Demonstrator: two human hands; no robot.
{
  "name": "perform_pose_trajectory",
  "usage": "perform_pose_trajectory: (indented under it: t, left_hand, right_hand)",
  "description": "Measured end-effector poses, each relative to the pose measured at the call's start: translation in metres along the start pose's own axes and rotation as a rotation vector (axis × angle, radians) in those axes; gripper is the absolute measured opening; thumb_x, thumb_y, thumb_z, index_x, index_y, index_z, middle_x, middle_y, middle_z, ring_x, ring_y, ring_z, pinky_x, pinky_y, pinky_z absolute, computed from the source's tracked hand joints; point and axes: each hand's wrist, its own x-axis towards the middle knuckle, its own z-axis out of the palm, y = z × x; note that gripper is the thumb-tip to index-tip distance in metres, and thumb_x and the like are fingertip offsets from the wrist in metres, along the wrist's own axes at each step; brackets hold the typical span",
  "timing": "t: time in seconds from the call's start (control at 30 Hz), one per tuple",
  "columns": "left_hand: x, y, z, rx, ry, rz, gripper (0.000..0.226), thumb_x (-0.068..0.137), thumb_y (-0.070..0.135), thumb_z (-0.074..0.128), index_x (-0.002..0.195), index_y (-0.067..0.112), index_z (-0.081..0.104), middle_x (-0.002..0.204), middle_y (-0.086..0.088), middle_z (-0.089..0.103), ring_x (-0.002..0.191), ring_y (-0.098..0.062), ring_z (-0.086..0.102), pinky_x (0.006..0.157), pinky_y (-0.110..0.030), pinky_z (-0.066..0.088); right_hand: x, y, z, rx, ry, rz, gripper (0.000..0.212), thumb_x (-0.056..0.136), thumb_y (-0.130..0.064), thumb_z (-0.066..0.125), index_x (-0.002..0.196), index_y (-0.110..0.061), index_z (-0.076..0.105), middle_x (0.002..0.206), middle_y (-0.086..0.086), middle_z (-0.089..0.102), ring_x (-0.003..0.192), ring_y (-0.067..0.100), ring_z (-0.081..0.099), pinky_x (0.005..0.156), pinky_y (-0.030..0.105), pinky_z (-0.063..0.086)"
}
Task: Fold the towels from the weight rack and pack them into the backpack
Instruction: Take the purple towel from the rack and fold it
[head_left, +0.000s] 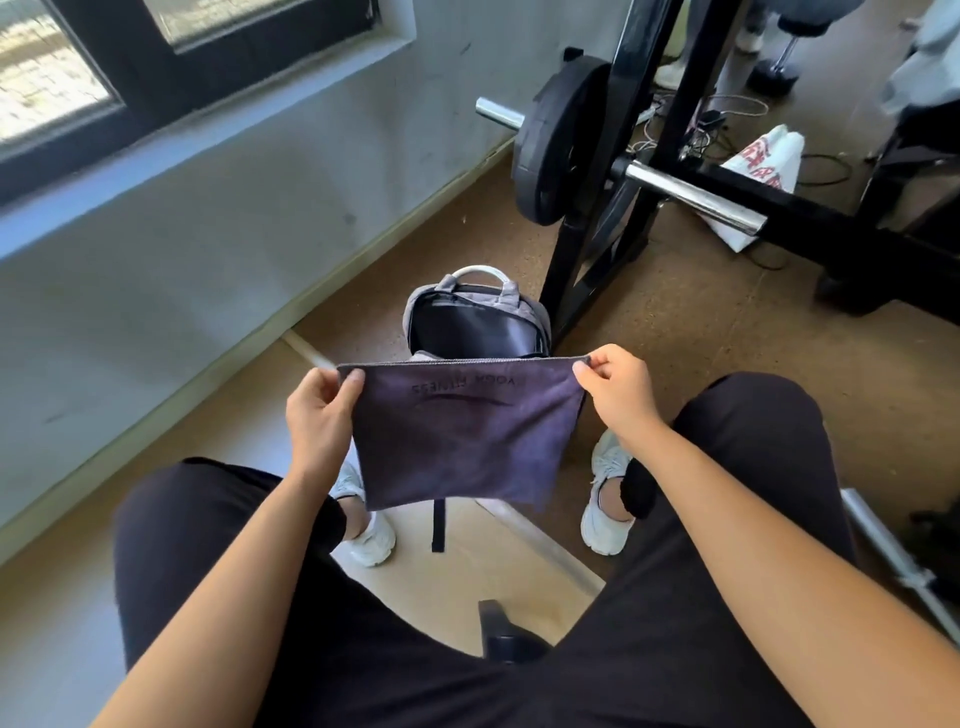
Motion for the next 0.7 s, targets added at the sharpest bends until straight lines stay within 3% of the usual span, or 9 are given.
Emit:
perform_pose_trajectory:
  t: [0.17,0.27,0.33,0.5,0.7]
  left_hand:
    - [-0.005,0.006,0.007,-0.004,0.014,-0.032,0.038,0.093,0.026,0.072,0.076,0.000,0.051,0.068,-0.001,0.046,0.065,-0.015,0.043,0.062,-0.036,0.044]
    - [-0.013,0.018,0.013,-0.118,-0.049,-0.103,0.027,0.093,0.018,0.073,0.080,0.004,0.055,0.072,-0.008,0.054,0.063,-0.017,0.053,0.052,-0.027,0.053]
    - [-0.022,0.024,0.018,-0.158,-0.124,-0.142,0.025,0.092,0.014,0.074,0.081,0.004,0.054,0.072,-0.014,0.056,0.059,-0.021,0.055,0.051,-0.029,0.054]
    - [-0.057,0.041,0.034,-0.256,-0.237,-0.273,0.023,0.094,0.012,0.071,0.083,-0.001,0.054,0.066,-0.016,0.052,0.055,-0.021,0.051,0.050,-0.026,0.048]
    - [-0.080,0.049,0.052,-0.270,-0.452,-0.183,0.018,0.094,0.004,0.070,0.077,0.007,0.063,0.068,-0.007,0.065,0.061,-0.014,0.064,0.062,-0.025,0.057]
  right_hand:
    - [-0.003,0.003,0.002,0.029,0.021,0.048,0.007,0.092,-0.015,0.066,0.086,-0.015,0.062,0.078,0.004,0.066,0.079,0.025,0.068,0.071,0.046,0.062]
    - [-0.012,-0.006,0.001,0.080,-0.018,0.040,0.006,0.092,-0.018,0.069,0.089,-0.016,0.065,0.080,0.005,0.070,0.078,0.023,0.072,0.065,0.039,0.064]
    - [-0.021,-0.014,0.003,0.153,-0.041,0.040,0.008,0.092,-0.017,0.071,0.086,-0.016,0.065,0.079,0.007,0.070,0.077,0.023,0.072,0.060,0.033,0.063]
    - [-0.039,-0.030,0.012,0.267,-0.081,0.013,0.012,0.089,-0.013,0.072,0.080,-0.010,0.065,0.070,0.006,0.068,0.062,0.016,0.063,0.060,0.034,0.056]
    - [-0.060,-0.043,0.026,0.223,-0.269,-0.111,0.006,0.086,-0.013,0.076,0.086,-0.012,0.070,0.077,0.002,0.071,0.071,0.010,0.064,0.070,0.027,0.053]
